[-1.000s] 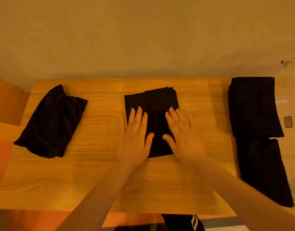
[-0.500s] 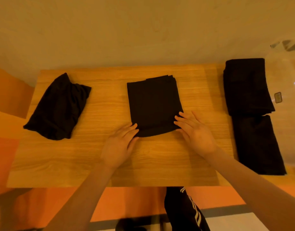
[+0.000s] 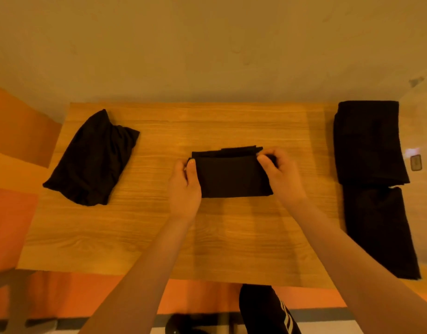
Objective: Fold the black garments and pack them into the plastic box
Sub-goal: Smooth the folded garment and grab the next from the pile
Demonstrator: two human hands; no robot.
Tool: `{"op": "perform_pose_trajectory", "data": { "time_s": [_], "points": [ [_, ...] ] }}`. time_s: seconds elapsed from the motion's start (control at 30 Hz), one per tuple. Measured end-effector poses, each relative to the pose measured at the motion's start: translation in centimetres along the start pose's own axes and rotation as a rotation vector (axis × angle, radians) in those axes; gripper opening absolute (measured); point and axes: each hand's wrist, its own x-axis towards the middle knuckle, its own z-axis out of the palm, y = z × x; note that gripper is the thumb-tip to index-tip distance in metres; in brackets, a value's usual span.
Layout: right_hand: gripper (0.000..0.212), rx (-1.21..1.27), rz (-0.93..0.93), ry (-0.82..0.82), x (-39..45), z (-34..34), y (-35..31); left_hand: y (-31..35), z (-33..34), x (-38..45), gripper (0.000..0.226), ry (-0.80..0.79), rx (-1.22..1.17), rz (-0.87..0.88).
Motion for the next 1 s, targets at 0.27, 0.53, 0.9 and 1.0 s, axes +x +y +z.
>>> {"op": "perform_pose_trajectory", "data": {
  "time_s": [0.27, 0.53, 0.9, 1.0],
  "points": [
    [0.022, -0.154, 0.155, 0.116, 2.8, 1.6, 1.8, -1.0, 2.6, 3.5, 0.031, 0.141, 0.206, -0.108],
    [0.039, -0.292, 0.102, 0.314, 1.7, 2.8, 2.1, -1.1, 3.1, 3.3, 0.026, 0.206, 0.205, -0.125],
    [0.040, -0.839, -0.430, 0.192, 1.5, 3.6, 3.4, -0.7, 3.7, 0.1, 0.039, 0.015, 0.788, 0.471],
    [0.055, -0.949, -0.294, 0.009, 1.2, 3.9, 4.1, -1.9, 4.0, 0.2, 0.059, -0.194, 0.936, 0.392]
  ]
}}
